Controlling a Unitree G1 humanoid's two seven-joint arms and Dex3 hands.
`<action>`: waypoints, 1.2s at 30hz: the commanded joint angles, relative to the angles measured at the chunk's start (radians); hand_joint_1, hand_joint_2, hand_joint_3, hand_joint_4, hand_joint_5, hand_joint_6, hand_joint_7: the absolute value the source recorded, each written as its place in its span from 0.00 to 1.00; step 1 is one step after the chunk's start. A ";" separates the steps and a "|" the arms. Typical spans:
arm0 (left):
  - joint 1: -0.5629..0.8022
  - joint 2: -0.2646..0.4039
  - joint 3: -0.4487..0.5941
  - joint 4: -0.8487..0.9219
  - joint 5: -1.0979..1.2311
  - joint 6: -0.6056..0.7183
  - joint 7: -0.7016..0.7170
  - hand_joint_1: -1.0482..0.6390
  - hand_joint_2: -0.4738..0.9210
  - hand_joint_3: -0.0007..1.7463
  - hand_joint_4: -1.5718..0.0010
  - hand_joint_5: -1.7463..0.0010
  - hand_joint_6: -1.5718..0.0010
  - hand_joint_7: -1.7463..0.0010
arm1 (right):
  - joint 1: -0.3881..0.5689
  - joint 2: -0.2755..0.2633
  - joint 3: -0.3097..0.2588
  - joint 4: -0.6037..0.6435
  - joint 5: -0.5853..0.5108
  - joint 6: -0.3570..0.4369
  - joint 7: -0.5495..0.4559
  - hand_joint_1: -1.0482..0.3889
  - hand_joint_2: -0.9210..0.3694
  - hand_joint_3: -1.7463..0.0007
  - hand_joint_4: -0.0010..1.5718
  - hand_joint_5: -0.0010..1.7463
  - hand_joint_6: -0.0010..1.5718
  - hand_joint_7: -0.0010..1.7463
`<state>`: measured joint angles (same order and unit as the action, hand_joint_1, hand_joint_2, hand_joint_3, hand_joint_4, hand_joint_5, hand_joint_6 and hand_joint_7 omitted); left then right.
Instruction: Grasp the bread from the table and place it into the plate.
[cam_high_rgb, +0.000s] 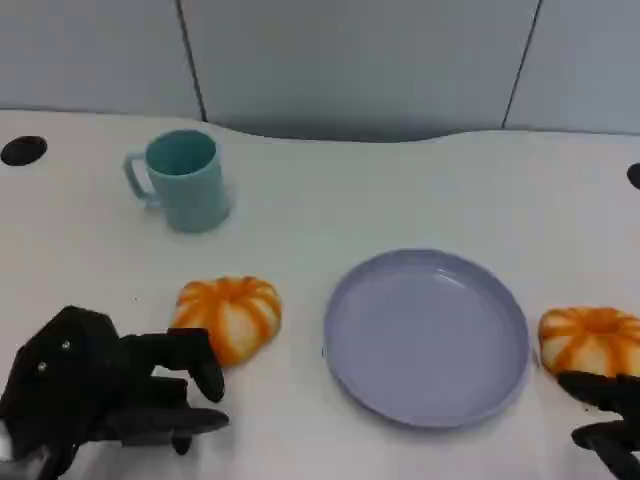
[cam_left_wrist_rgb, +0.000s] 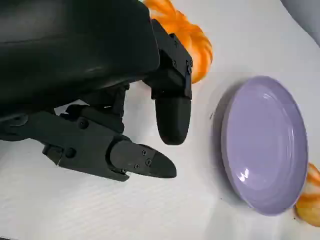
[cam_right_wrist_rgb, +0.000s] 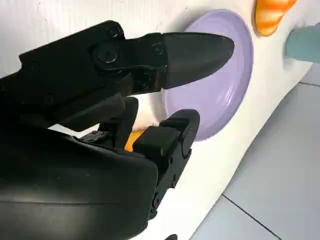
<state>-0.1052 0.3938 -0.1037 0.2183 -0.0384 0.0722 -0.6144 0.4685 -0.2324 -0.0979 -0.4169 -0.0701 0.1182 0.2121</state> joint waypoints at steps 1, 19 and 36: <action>0.003 0.006 0.004 0.004 0.002 -0.007 0.002 0.38 1.00 0.06 0.59 0.00 0.72 0.00 | 0.006 -0.008 -0.015 -0.009 0.013 0.001 0.001 0.44 0.00 0.78 0.31 0.42 0.45 0.00; 0.002 0.006 0.002 0.003 0.010 -0.006 0.006 0.38 1.00 0.06 0.60 0.00 0.72 0.00 | 0.007 -0.016 -0.013 -0.009 0.017 0.002 0.005 0.44 0.00 0.78 0.31 0.41 0.45 0.00; -0.005 -0.047 0.060 0.057 0.143 -0.479 0.227 0.41 1.00 0.09 0.65 0.00 0.76 0.00 | -0.012 -0.007 0.008 0.001 0.001 0.012 -0.015 0.44 0.00 0.78 0.32 0.41 0.45 0.00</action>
<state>-0.0888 0.3106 -0.0389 0.2645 0.0150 -0.3018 -0.4548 0.4624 -0.2363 -0.0910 -0.4169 -0.0588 0.1375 0.2073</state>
